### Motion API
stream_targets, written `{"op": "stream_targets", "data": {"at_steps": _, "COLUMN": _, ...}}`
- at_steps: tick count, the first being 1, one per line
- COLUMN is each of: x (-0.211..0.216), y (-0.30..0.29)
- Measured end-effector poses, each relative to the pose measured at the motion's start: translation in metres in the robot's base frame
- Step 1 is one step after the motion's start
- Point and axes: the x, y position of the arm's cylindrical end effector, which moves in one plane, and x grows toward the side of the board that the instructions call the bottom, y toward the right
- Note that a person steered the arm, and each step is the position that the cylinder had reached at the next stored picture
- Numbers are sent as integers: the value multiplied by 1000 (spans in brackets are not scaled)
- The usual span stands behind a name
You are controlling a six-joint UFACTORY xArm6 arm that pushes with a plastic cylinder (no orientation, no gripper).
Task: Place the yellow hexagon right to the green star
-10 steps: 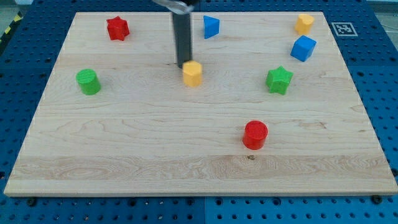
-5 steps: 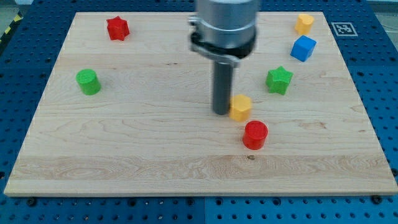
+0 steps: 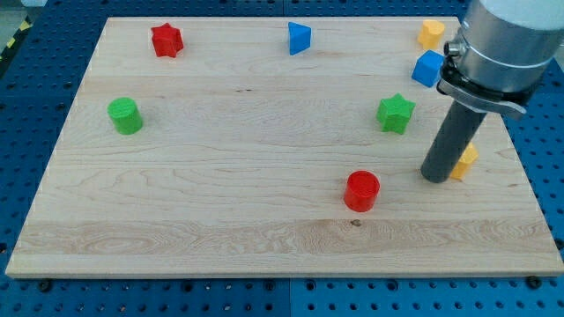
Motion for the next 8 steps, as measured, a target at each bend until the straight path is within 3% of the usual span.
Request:
{"op": "stream_targets", "data": {"at_steps": 1, "x": 27, "y": 16}}
{"op": "stream_targets", "data": {"at_steps": 3, "x": -30, "y": 44}}
{"op": "stream_targets", "data": {"at_steps": 5, "x": 1, "y": 14}}
{"op": "stream_targets", "data": {"at_steps": 6, "x": -22, "y": 1}}
{"op": "stream_targets", "data": {"at_steps": 8, "x": -46, "y": 43}}
